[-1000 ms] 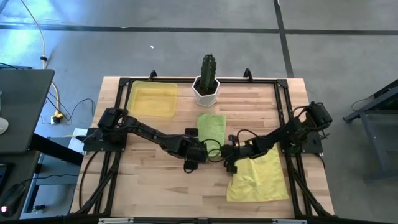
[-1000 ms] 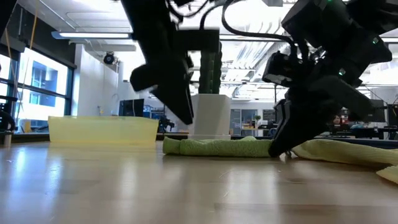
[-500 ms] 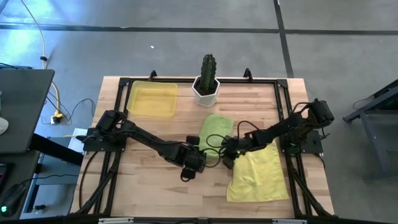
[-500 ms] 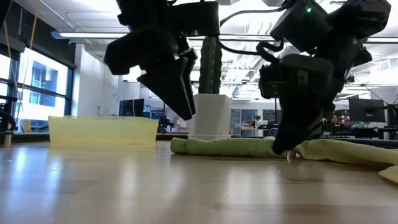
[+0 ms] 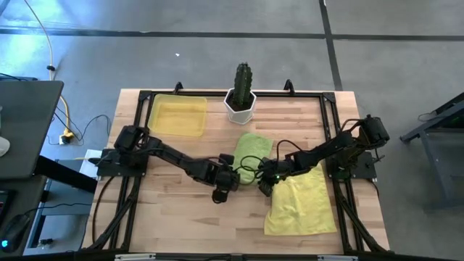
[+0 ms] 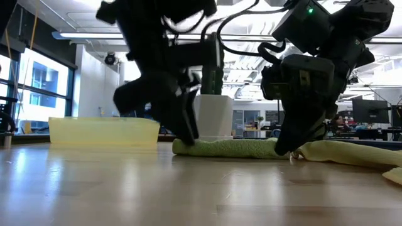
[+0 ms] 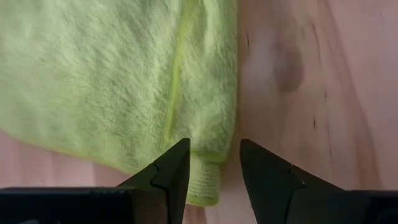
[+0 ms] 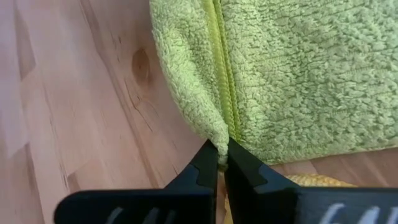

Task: Roll microfiber towels into tight, uniform cylinder then place into a basket
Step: Roll the green microfiber towel

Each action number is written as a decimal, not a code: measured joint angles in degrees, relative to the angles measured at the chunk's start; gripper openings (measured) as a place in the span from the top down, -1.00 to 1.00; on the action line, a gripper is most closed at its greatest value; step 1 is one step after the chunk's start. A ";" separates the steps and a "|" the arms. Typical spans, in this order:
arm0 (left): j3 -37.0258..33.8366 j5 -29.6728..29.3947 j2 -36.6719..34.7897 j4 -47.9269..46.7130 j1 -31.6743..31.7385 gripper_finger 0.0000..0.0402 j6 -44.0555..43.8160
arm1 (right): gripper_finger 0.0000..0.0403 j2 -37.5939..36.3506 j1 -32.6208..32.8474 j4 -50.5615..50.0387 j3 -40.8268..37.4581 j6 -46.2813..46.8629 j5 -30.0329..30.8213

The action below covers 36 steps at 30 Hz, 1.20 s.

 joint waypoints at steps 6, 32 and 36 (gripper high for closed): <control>-2.07 2.88 0.22 2.62 2.68 0.36 -0.61 | 1.00 -0.01 0.00 0.05 0.00 -1.05 0.05; -2.16 38.25 1.75 2.79 2.74 0.95 -28.56 | 0.53 -0.08 0.02 0.15 0.11 -26.71 -0.50; -2.25 38.21 0.05 3.07 3.11 0.98 -28.63 | 0.51 -0.08 0.08 0.20 0.11 -33.55 -0.52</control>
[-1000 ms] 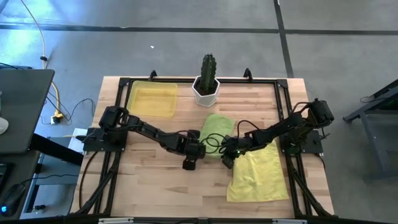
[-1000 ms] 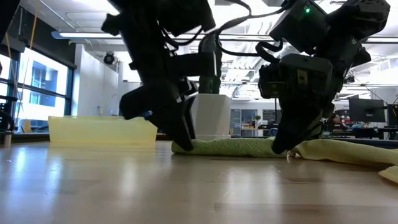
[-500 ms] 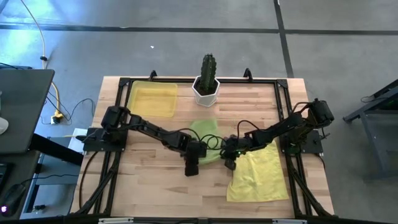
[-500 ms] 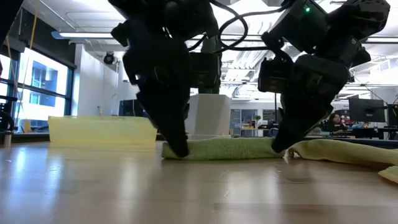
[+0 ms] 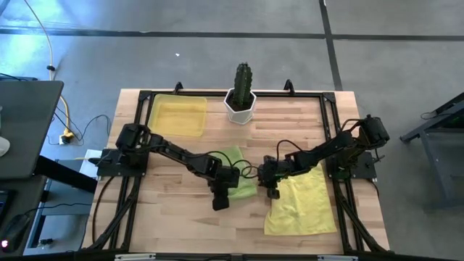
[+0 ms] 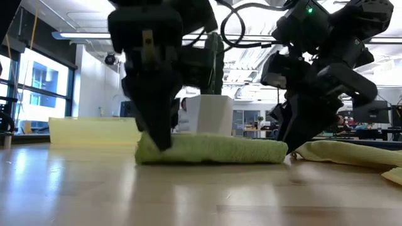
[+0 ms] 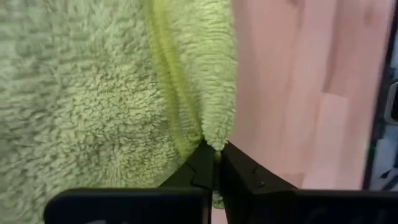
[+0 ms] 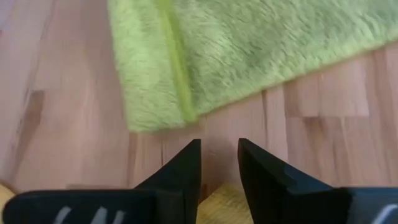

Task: Roll microfiber towels into tight, uniform cylinder then place into a basket
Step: Roll the green microfiber towel

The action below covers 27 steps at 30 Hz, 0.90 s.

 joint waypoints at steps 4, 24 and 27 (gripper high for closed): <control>0.07 -0.12 -1.06 -0.32 0.31 0.98 -0.58 | 0.51 0.00 0.98 1.13 0.00 -8.30 0.03; 0.18 -10.44 -1.30 -9.69 2.05 0.98 -4.84 | 0.46 -1.40 7.43 9.50 0.02 -27.56 12.67; 0.18 -10.49 -1.30 -9.68 2.03 0.98 -4.86 | 0.35 -0.53 6.49 11.23 0.02 -25.90 11.26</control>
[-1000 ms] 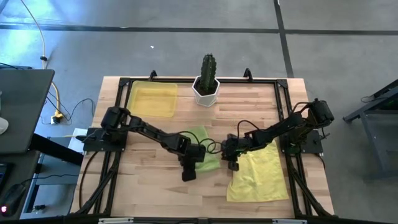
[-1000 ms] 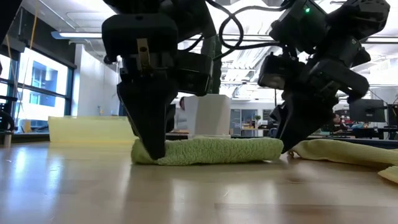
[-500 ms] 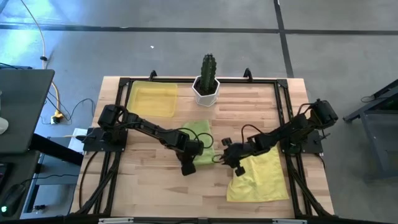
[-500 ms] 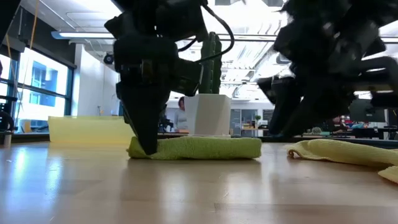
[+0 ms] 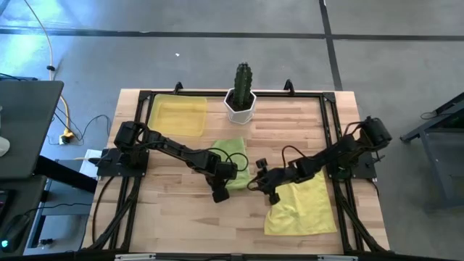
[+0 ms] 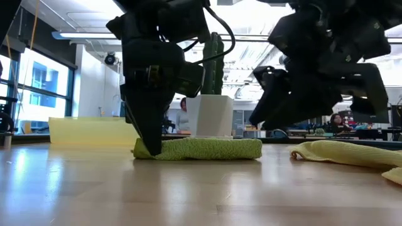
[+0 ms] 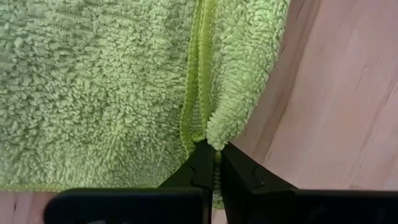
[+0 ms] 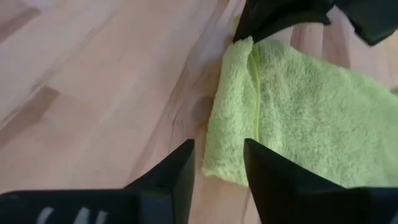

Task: Roll microfiber towels into tight, uniform cylinder then place into a basket
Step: Roll the green microfiber towel

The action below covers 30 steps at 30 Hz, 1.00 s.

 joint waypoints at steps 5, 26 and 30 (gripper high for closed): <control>0.00 0.00 0.00 0.00 -0.02 0.98 -0.02 | 0.17 2.43 -1.44 3.73 0.00 0.34 -2.29; 0.02 4.54 0.00 0.42 -0.11 0.97 -2.63 | 0.81 10.13 -5.70 8.97 0.09 8.51 -4.84; 0.04 7.38 0.00 1.01 -0.29 0.94 -2.95 | 0.95 9.78 -6.02 8.71 0.09 14.48 -11.85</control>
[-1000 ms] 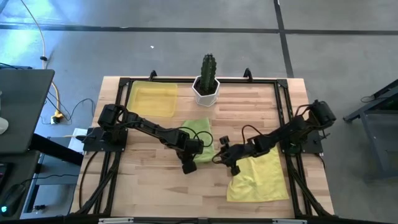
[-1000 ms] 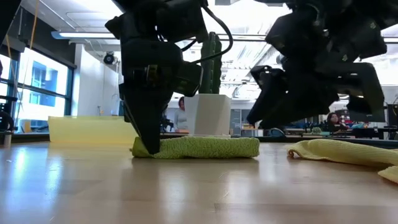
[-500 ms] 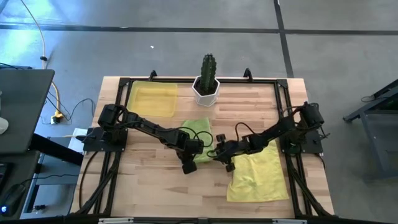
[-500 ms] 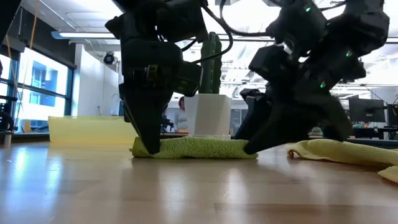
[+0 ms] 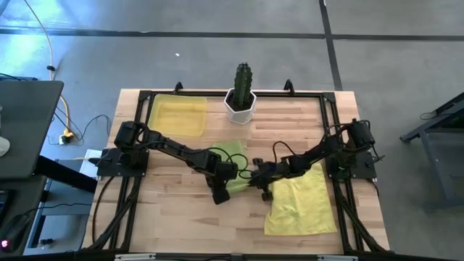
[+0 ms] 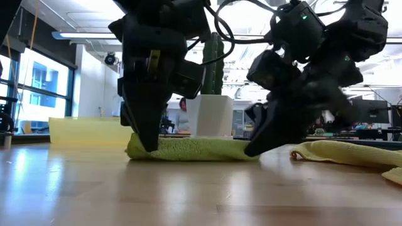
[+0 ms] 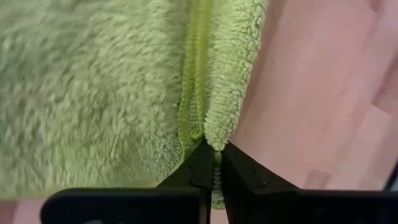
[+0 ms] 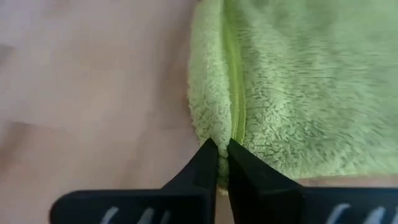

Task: Roll microfiber towels into tight, uniform cylinder then place into a basket
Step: Roll the green microfiber towel

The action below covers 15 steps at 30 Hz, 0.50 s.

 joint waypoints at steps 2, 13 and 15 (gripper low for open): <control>0.00 0.93 0.00 0.75 -0.08 0.91 0.75 | 0.93 -0.34 -0.57 -0.19 -0.03 4.67 -4.32; 0.02 0.91 -0.35 0.53 -0.10 0.83 5.45 | 0.99 -1.04 -7.32 -0.14 1.40 30.25 -20.84; 0.00 0.69 -1.50 0.20 -0.10 0.83 6.51 | 0.99 -1.07 -7.93 -0.75 1.50 33.04 -21.60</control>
